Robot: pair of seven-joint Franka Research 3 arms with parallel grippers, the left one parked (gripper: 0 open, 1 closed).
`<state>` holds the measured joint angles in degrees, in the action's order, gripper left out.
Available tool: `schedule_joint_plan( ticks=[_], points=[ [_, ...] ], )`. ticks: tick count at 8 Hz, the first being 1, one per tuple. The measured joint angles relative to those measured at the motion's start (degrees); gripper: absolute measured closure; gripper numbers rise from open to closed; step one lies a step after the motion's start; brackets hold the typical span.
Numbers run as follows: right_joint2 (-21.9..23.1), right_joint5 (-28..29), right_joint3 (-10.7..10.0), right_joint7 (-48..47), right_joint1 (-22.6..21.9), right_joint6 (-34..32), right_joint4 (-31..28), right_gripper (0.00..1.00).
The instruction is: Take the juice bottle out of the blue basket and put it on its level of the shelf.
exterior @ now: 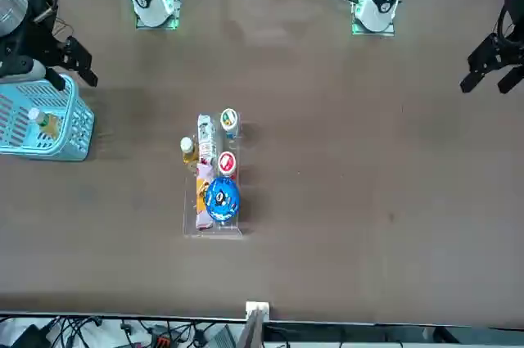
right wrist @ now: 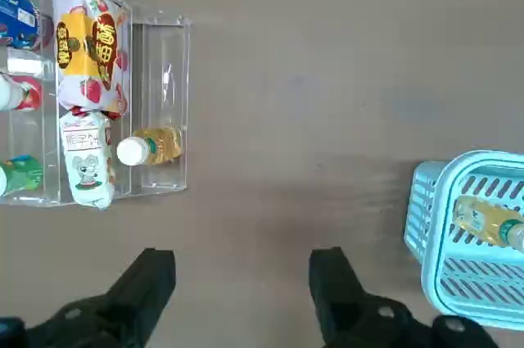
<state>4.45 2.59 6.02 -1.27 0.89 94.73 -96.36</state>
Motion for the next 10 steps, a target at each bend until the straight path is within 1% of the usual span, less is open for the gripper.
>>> schedule_joint_plan(
  ticks=[2, 4, 6, 7, 8, 10],
  points=[
    [-0.16, 0.00, 0.00, 0.03, 0.00, -1.96, 0.18, 0.00],
    [-0.21, -0.09, -0.08, 0.03, 0.07, -2.23, 0.20, 0.00],
    [-0.24, -1.24, -1.13, 0.03, 0.82, -2.64, 0.20, 0.00],
    [-0.25, -2.50, -1.67, 0.10, 1.96, -3.06, 0.20, 0.00],
    [-0.30, -3.55, -1.89, 2.12, 4.13, -3.40, 0.19, 0.00],
    [-0.75, -3.95, -2.29, 6.79, 10.21, -3.45, 0.19, 0.00]
  ],
)
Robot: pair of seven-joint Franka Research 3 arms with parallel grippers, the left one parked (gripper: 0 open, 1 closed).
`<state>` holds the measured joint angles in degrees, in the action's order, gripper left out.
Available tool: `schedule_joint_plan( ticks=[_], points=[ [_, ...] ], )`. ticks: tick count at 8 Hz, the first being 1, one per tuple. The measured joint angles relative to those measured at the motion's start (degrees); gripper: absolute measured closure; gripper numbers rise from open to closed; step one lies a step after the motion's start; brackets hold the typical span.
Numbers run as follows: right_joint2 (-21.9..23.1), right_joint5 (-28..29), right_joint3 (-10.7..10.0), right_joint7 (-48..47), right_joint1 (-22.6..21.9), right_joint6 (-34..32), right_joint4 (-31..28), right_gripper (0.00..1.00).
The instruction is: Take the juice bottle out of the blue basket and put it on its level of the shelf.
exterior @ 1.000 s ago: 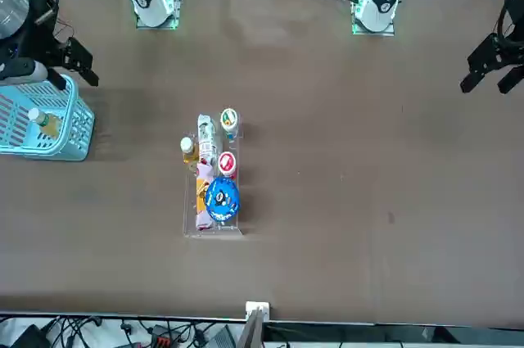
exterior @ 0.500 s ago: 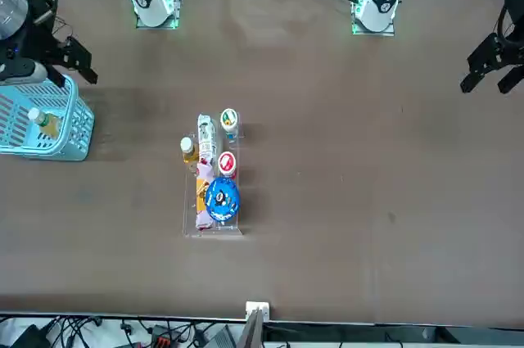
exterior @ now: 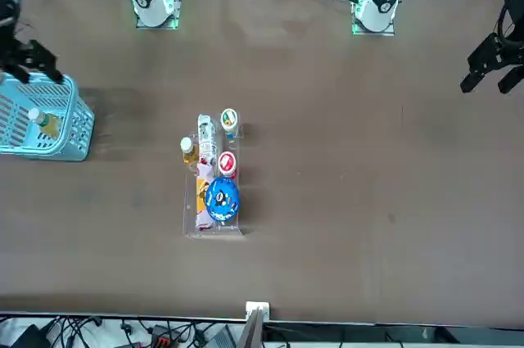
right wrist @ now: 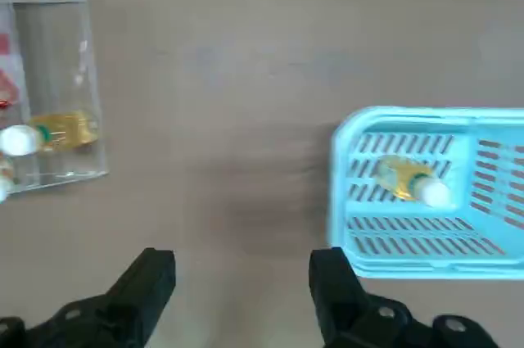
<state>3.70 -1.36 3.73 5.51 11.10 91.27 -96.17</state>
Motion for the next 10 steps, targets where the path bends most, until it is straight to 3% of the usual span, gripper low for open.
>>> schedule_joint_plan(
  ticks=[2, 5, 7, 10],
  points=[
    [-1.90, -0.10, -0.27, 2.72, 6.43, 0.73, -0.09, 0.00],
    [-8.97, -0.13, -0.42, 12.83, 16.70, 7.51, -0.35, 0.00],
    [-13.81, -0.13, -0.45, 16.44, 20.29, 11.82, -0.62, 0.00],
    [-15.38, -0.12, -0.43, 18.89, 23.74, 20.39, -4.98, 0.00]
  ],
)
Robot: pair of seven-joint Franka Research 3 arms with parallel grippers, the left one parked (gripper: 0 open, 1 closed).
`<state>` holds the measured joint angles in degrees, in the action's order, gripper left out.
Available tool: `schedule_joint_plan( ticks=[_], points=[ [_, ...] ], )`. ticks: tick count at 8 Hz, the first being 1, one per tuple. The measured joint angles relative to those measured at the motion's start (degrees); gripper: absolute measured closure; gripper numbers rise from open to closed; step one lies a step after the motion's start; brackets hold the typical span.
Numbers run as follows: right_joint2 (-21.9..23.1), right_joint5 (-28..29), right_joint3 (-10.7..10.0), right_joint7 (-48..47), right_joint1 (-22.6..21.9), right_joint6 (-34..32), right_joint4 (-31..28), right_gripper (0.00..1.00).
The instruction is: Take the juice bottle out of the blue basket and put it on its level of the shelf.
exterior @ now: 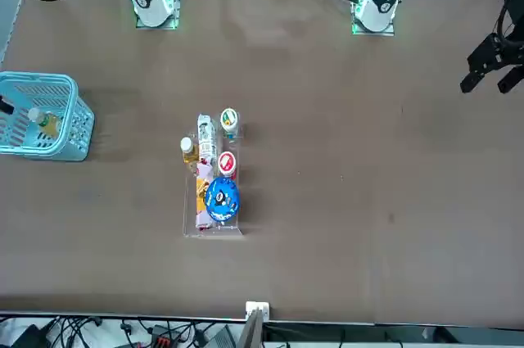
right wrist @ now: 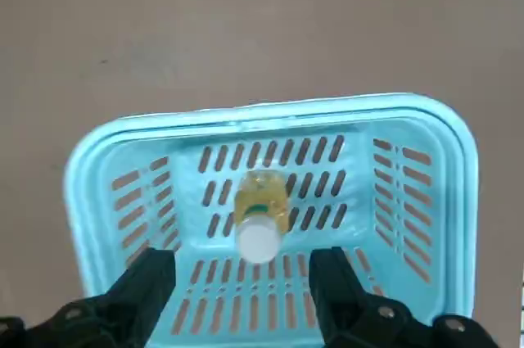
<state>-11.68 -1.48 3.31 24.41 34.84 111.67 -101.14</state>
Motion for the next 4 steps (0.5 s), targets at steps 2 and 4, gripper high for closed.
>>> schedule_joint_plan(
  ticks=[2, 4],
  points=[
    [-0.04, 0.05, 0.00, 3.33, 1.40, 5.81, -4.96, 0.00],
    [-0.03, 0.05, 0.24, 3.61, 1.53, 11.01, -9.27, 0.00]
  ],
)
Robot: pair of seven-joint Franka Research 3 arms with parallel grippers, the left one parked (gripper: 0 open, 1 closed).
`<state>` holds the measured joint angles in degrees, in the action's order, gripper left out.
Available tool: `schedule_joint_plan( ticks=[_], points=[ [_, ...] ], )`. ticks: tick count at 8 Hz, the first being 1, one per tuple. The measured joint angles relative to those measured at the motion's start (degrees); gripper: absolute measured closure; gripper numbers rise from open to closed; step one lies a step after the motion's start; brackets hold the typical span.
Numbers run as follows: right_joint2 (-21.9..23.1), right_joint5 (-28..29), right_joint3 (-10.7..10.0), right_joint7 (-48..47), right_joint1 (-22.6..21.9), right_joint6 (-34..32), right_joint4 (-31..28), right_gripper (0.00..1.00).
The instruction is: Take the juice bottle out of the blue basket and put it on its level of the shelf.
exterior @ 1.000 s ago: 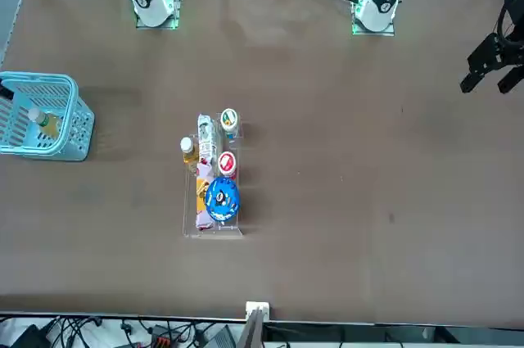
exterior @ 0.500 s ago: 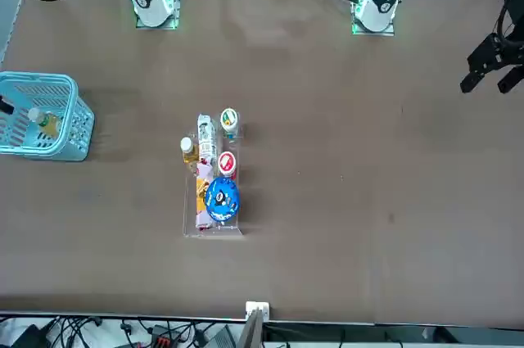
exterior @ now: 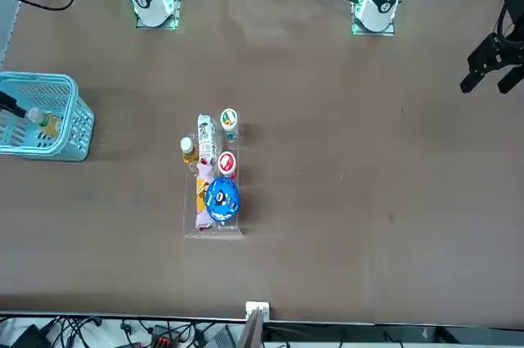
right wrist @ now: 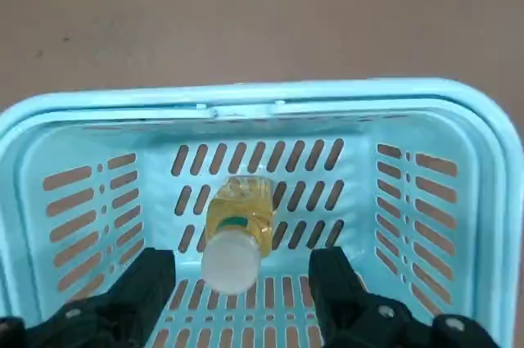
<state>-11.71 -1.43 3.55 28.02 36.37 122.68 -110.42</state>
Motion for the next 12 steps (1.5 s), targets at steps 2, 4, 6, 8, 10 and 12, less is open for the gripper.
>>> schedule_joint_plan(
  ticks=[2, 4, 6, 8, 10, 12],
  points=[
    [0.02, 0.00, 0.20, 0.00, 0.00, 3.64, -3.15, 0.00],
    [0.02, 0.00, 0.22, 0.03, 0.00, 5.92, -4.99, 0.00],
    [-0.03, 0.00, 0.22, 0.04, 0.04, 9.62, -7.87, 0.00],
    [-0.24, 0.00, 0.22, 0.08, 0.07, 10.74, -9.15, 0.00],
    [-0.77, 0.00, 0.22, 0.10, 0.08, 11.12, -9.16, 0.08],
    [-1.69, 0.00, 0.22, 0.13, 0.10, 12.06, -9.16, 0.12]
  ],
)
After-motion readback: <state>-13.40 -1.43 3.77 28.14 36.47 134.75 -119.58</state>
